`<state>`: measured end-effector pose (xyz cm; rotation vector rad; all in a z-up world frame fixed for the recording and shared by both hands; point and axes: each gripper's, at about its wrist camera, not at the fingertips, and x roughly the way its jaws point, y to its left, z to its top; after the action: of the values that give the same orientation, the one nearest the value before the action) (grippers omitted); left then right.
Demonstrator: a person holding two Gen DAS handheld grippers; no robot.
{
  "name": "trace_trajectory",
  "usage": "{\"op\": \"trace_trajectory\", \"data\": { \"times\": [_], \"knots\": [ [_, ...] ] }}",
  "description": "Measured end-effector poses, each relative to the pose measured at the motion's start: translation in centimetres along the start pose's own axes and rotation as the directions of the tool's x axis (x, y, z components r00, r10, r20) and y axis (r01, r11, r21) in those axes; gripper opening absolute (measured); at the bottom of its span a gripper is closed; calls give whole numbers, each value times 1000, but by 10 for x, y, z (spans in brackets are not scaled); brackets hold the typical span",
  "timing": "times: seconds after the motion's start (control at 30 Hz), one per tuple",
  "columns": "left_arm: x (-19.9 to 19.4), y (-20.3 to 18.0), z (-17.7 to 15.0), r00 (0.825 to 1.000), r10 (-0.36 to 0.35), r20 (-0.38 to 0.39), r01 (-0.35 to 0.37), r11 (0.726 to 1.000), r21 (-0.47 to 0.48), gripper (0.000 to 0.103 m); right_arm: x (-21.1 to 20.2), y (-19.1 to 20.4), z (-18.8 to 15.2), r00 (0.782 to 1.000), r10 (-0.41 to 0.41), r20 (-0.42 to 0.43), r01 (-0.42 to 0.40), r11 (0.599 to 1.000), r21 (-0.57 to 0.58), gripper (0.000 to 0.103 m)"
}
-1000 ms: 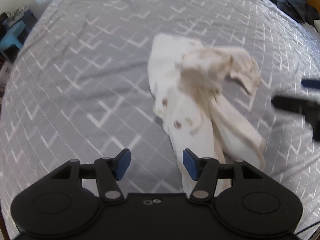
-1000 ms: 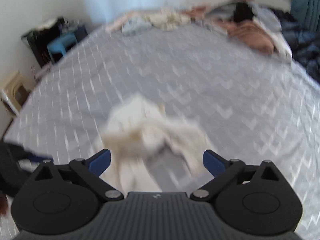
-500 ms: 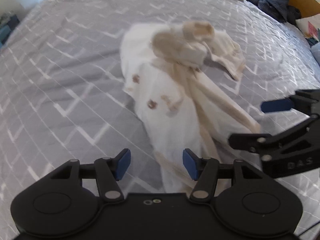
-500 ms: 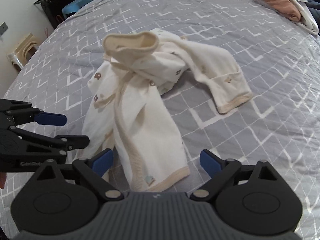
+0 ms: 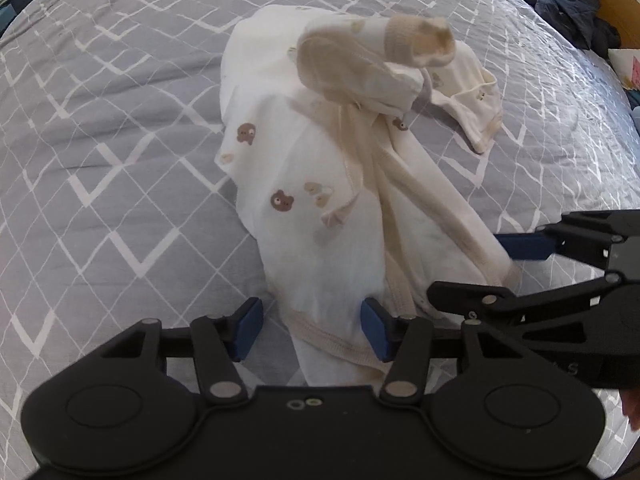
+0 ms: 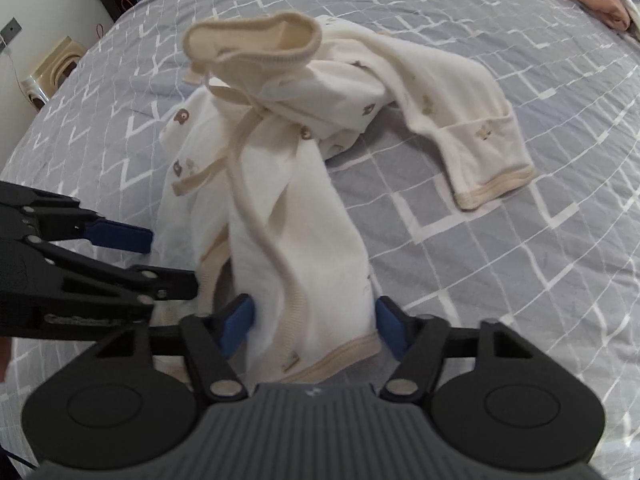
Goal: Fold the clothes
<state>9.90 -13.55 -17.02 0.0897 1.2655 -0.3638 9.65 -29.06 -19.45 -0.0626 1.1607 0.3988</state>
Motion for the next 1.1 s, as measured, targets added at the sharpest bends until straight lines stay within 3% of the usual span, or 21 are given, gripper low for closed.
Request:
{"op": "trace_trajectory", "data": {
  "times": [0.17, 0.27, 0.3, 0.47, 0.63, 0.8, 0.93, 1.1],
  "knots": [
    [0, -6, 4, 999, -48, 0, 48, 999, 24, 16, 2, 6, -4, 1000, 28, 1, -28, 999, 36, 36],
    [-2, -11, 8, 997, -75, 8, 74, 997, 35, 7, 2, 9, -4, 998, 62, 3, -62, 997, 50, 19],
    [-4, -12, 9, 996, -83, 12, 83, 996, 37, 7, 0, 9, -3, 998, 70, 10, -70, 996, 55, 12],
    [-31, -3, 15, 987, -149, 56, 150, 989, -6, 7, -18, 2, -1, 992, 109, 57, -116, 983, 142, 11],
    [-75, 4, 31, 981, -144, 131, 145, 989, 6, 7, -60, 0, 15, 984, 110, 140, -133, 977, 166, 11],
    [-105, 9, 69, 963, -134, 235, 134, 991, 15, 7, -94, -10, 50, 964, 113, 241, -160, 970, 184, 10],
    [-94, 16, 112, 952, -110, 286, 119, 993, -17, 7, -91, -22, 91, 949, 116, 295, -174, 968, 181, 9],
    [-44, 35, 162, 961, -43, 274, 64, 996, -69, 7, -45, -39, 144, 954, 105, 281, -158, 972, 172, 8]
  ]
}}
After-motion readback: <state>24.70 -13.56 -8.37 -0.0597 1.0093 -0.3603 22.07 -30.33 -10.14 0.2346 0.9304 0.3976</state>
